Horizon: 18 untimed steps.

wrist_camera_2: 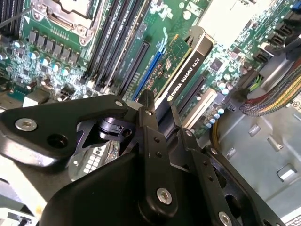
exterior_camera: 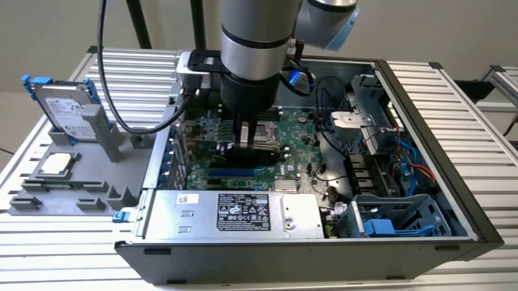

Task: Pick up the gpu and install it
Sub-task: 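Insert the gpu into the slot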

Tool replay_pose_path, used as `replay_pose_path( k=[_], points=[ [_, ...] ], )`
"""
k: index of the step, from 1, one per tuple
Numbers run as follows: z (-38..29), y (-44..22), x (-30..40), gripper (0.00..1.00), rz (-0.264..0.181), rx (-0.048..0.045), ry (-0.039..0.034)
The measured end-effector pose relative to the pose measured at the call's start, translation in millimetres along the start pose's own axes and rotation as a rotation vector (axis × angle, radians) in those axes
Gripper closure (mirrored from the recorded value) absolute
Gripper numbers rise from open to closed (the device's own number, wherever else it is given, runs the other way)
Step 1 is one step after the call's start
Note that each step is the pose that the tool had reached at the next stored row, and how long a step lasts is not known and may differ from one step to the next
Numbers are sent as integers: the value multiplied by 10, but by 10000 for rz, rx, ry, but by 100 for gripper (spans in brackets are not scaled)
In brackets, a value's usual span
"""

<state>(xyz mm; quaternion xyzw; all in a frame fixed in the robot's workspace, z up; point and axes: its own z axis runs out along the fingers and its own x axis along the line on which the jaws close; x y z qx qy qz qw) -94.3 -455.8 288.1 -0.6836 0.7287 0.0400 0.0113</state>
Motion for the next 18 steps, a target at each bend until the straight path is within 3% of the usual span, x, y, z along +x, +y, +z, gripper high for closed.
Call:
replay_pose_path(
  k=[18],
  points=[
    [96, 92, 32, 100, 0, -7, 0]
  ],
)
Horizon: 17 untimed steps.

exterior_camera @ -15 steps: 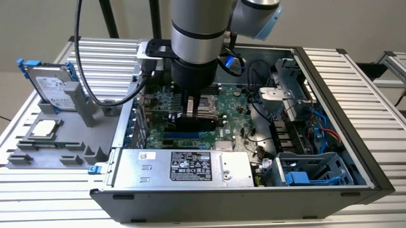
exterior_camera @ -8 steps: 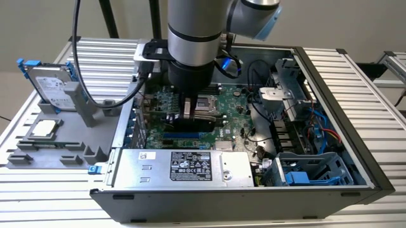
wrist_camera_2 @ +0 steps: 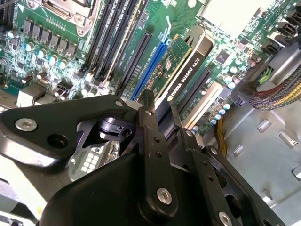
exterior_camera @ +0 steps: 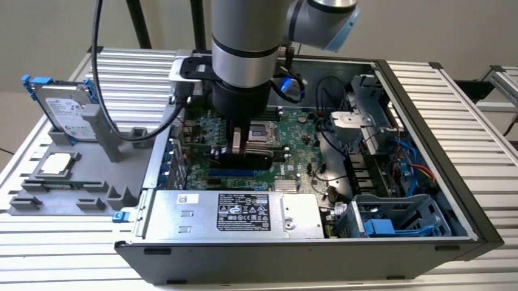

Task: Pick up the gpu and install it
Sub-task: 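Insert the gpu into the slot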

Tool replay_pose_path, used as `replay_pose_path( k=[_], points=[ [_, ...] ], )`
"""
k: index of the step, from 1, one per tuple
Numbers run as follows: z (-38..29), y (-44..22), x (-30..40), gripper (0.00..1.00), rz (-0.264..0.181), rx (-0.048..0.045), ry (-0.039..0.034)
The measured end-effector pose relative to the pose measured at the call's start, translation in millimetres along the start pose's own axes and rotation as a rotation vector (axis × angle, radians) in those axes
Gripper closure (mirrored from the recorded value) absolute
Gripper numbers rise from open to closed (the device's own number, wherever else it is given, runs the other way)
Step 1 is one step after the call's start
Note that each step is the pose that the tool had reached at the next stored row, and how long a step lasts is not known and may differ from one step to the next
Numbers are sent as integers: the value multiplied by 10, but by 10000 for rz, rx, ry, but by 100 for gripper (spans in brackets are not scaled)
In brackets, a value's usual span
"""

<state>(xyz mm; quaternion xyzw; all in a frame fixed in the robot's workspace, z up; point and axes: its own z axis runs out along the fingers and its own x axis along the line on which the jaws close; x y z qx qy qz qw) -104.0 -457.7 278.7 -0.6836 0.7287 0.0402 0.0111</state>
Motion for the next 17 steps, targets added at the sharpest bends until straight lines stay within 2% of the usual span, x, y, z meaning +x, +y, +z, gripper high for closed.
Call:
replay_pose_path(
  k=[9, 17],
  points=[
    [68, -1, -5, 100, 2, -4, 2],
    [80, -9, -21, 100, 146, -68, 5]
  ],
)
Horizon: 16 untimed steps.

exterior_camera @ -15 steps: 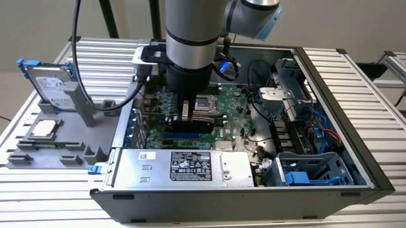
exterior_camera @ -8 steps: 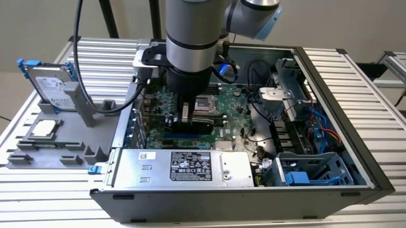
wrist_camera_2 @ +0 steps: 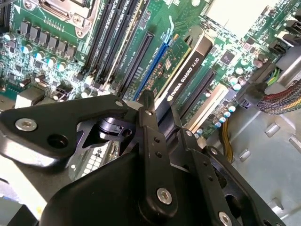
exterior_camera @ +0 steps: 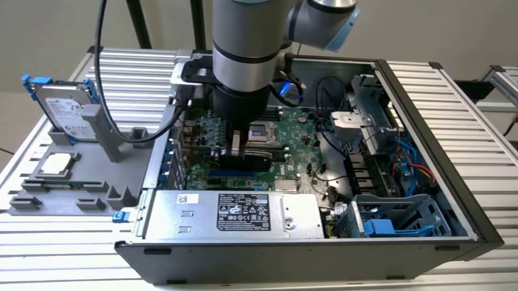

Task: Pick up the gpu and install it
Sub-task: 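Insert the gpu into the slot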

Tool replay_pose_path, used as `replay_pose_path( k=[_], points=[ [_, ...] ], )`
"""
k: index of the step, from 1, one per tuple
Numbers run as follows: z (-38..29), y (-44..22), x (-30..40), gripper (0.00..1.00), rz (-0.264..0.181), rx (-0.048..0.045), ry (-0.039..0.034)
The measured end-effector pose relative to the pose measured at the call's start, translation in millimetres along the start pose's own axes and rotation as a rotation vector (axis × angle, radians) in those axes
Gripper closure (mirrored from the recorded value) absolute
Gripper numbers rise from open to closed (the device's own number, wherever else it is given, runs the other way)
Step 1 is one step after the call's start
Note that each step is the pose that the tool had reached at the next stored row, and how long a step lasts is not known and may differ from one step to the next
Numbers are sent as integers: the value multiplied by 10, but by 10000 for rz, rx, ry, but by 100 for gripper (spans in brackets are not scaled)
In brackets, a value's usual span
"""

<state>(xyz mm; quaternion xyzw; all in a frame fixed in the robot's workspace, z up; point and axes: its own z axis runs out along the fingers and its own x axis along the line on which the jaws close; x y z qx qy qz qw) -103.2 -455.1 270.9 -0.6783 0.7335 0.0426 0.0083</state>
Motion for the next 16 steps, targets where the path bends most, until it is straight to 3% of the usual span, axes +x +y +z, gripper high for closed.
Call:
replay_pose_path(
  k=[10, 16],
  points=[
    [8, -9, 0, 100, 270, -11, -9],
    [7, -42, 6, 100, 277, -95, -3]
  ],
)
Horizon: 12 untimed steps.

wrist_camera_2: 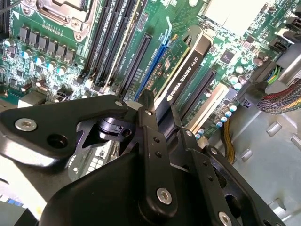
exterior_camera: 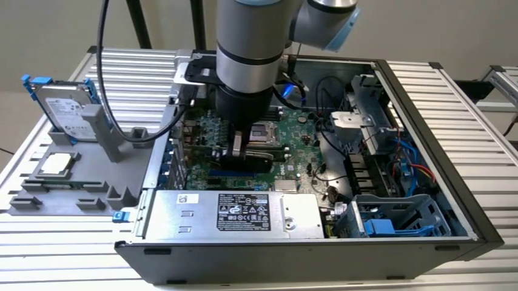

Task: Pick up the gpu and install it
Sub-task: 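Insert the gpu into the slot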

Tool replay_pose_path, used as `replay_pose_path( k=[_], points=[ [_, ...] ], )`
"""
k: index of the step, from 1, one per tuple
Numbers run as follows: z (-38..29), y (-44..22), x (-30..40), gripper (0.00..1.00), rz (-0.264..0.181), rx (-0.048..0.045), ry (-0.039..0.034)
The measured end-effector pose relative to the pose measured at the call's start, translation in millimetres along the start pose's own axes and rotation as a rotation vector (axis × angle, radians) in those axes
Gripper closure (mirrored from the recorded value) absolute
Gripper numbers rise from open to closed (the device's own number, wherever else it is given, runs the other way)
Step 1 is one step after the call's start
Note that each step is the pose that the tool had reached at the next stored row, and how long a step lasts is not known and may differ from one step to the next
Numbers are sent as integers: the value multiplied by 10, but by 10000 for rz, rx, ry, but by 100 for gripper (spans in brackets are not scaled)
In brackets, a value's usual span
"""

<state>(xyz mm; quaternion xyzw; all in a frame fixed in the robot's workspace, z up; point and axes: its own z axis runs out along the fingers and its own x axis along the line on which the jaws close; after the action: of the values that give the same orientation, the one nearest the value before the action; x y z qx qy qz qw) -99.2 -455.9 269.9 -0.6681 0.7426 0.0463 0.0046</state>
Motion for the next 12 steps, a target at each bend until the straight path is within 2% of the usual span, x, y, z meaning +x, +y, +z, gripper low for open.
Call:
replay_pose_path(
  k=[5, 12],
  points=[
    [-2, -28, 9, 100, 6, -80, 7],
    [-6, -34, 48, 100, -90, -111, 18]
  ],
)
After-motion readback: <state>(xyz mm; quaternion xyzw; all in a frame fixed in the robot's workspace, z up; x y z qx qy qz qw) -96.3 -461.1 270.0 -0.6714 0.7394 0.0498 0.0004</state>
